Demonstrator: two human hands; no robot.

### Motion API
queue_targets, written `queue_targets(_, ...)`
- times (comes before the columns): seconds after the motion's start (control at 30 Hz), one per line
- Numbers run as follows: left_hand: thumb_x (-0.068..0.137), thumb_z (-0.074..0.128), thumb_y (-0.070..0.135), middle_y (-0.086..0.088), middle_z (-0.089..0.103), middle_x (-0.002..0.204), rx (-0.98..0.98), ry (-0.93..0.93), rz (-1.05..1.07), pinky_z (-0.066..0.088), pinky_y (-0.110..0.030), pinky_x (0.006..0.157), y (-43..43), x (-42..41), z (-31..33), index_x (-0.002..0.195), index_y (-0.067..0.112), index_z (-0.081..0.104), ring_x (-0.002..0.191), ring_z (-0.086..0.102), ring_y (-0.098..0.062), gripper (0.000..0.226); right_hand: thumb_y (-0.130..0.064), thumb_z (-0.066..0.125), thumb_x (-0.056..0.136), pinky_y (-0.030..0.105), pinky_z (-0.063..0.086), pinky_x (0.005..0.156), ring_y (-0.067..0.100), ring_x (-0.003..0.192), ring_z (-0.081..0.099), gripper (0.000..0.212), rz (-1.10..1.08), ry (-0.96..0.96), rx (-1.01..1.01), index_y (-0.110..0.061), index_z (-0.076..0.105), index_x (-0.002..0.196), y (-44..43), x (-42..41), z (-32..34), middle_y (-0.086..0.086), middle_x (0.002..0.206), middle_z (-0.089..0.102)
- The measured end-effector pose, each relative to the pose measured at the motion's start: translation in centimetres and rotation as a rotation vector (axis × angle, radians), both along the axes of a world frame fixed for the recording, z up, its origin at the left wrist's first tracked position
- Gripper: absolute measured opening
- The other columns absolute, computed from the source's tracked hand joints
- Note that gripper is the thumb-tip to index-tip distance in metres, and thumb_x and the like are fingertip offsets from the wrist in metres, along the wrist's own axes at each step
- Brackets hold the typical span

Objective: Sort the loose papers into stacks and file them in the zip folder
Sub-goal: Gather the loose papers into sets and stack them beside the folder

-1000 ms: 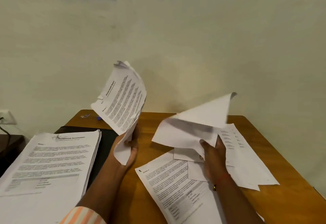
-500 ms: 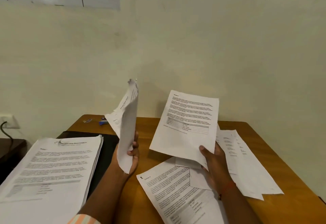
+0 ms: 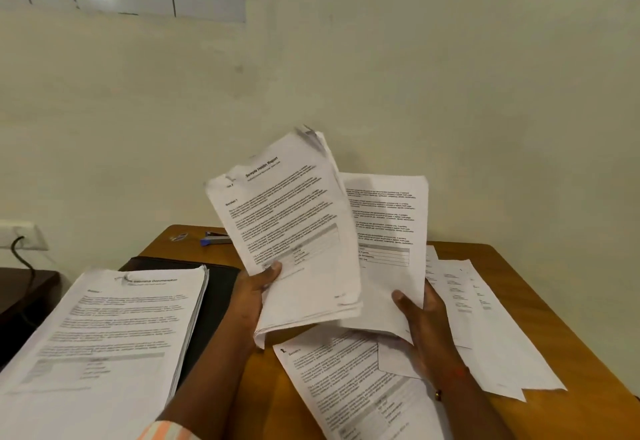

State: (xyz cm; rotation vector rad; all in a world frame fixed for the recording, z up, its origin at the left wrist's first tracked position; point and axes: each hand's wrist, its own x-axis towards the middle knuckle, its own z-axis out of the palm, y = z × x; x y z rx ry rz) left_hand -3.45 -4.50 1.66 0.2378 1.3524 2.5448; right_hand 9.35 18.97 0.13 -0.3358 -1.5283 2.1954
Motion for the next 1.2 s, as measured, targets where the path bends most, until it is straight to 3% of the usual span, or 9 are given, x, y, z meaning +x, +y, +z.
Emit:
queue_targets(0.07, 0.089, 0.067, 0.004, -0.011, 0.073, 0.12, -0.076, 0.032, 0.061, 0.059, -0.051, 0.088, 0.0, 0.0, -0.2, 0.127, 0.012, 0.062, 0.107, 0.072, -0.034, 0.04, -0.008, 0.064, 0.095, 0.068, 0.056, 0.076, 0.035, 0.113, 0.066, 0.044, -0.009, -0.021, 0.042, -0.029, 0.058, 0.134, 0.4, -0.1, -0.2, 0.006, 0.122, 0.07)
queue_targets(0.17, 0.095, 0.067, 0.009, -0.001, 0.077, 0.111, -0.278, 0.103, 0.1, 0.062, -0.032, 0.071, 0.3, 0.2, -0.9, 0.117, 0.021, 0.065, 0.094, 0.076, -0.018, 0.026, -0.012, 0.067, 0.094, 0.058, 0.058, 0.086, 0.032, 0.112, 0.068, 0.041, 0.026, -0.02, 0.153, -0.023, 0.059, 0.133, -0.2, -0.2, -0.1, 0.007, 0.121, 0.072)
queue_targets(0.37, 0.105, 0.052, 0.019, 0.016, 0.073, 0.114, -0.386, 0.205, 0.048, 0.059, -0.02, 0.072, 1.3, 1.3, -1.2, 0.127, 0.036, 0.056, 0.1, 0.072, -0.007, 0.028, -0.018, 0.062, 0.099, 0.059, 0.055, 0.092, 0.035, 0.11, 0.069, 0.033, 0.16, -0.039, 0.261, -0.02, 0.061, 0.132, -1.0, 0.1, 0.1, 0.011, 0.121, 0.071)
queue_targets(0.5, 0.103, 0.057, 0.019, 0.013, 0.072, 0.122, -0.353, 0.22, 0.1, 0.06, -0.035, 0.088, 1.5, 0.8, -1.4, 0.137, 0.035, 0.054, 0.11, 0.071, -0.014, 0.038, -0.043, 0.04, 0.106, 0.053, 0.055, 0.096, 0.031, 0.114, 0.068, 0.042, 0.117, -0.047, 0.138, -0.022, 0.055, 0.138, -0.9, -0.1, -0.1, 0.009, 0.128, 0.069)
queue_targets(0.57, 0.102, 0.059, 0.02, 0.008, 0.073, 0.121, -0.335, 0.232, 0.168, 0.06, -0.045, 0.091, 1.7, 1.0, -1.4, 0.136, 0.028, 0.057, 0.107, 0.072, -0.019, 0.035, -0.053, 0.045, 0.1, 0.048, 0.053, 0.101, 0.021, 0.12, 0.065, 0.048, 0.068, -0.024, 0.211, -0.027, 0.051, 0.14, -1.0, -0.2, -0.2, -0.002, 0.133, 0.066)
queue_targets(0.73, 0.098, 0.061, 0.024, 0.002, 0.073, 0.113, -0.318, 0.444, 0.316, 0.063, -0.048, 0.078, 2.3, 2.6, 0.1, 0.119, 0.024, 0.059, 0.098, 0.074, -0.024, 0.021, -0.02, 0.071, 0.09, 0.019, 0.055, 0.09, 0.0, 0.113, 0.063, 0.039, -0.127, 0.029, 0.548, -0.039, 0.057, 0.122, -2.1, -0.6, -0.2, -0.02, 0.119, 0.068)
queue_targets(0.87, 0.094, 0.06, 0.027, 0.009, 0.071, 0.111, -0.277, 0.49, 0.34, 0.063, -0.033, 0.072, 2.4, 3.3, 0.7, 0.121, 0.029, 0.053, 0.1, 0.073, -0.019, 0.028, -0.035, 0.073, 0.089, 0.028, 0.055, 0.094, 0.004, 0.116, 0.063, 0.043, -0.174, 0.074, 0.537, -0.03, 0.059, 0.13, -2.5, -0.8, -0.4, -0.014, 0.122, 0.069)
queue_targets(1.07, 0.097, 0.061, 0.034, -0.001, 0.071, 0.115, -0.312, 0.492, 0.346, 0.063, -0.05, 0.079, 2.3, 2.6, -0.2, 0.117, 0.017, 0.053, 0.102, 0.072, -0.026, 0.027, -0.038, 0.074, 0.085, 0.009, 0.054, 0.079, -0.004, 0.111, 0.062, 0.045, -0.249, 0.094, 0.468, -0.035, 0.055, 0.125, -2.6, -0.4, 0.3, -0.021, 0.12, 0.066)
queue_targets(1.2, 0.099, 0.059, 0.033, 0.009, 0.071, 0.111, -0.329, 0.447, 0.331, 0.063, -0.039, 0.074, 2.8, 3.0, -0.7, 0.119, 0.028, 0.056, 0.099, 0.073, -0.022, 0.021, -0.045, 0.069, 0.085, 0.025, 0.057, 0.092, 0.002, 0.116, 0.062, 0.05, -0.207, 0.055, 0.475, -0.035, 0.053, 0.131, -2.8, -0.7, -0.4, -0.017, 0.126, 0.065)
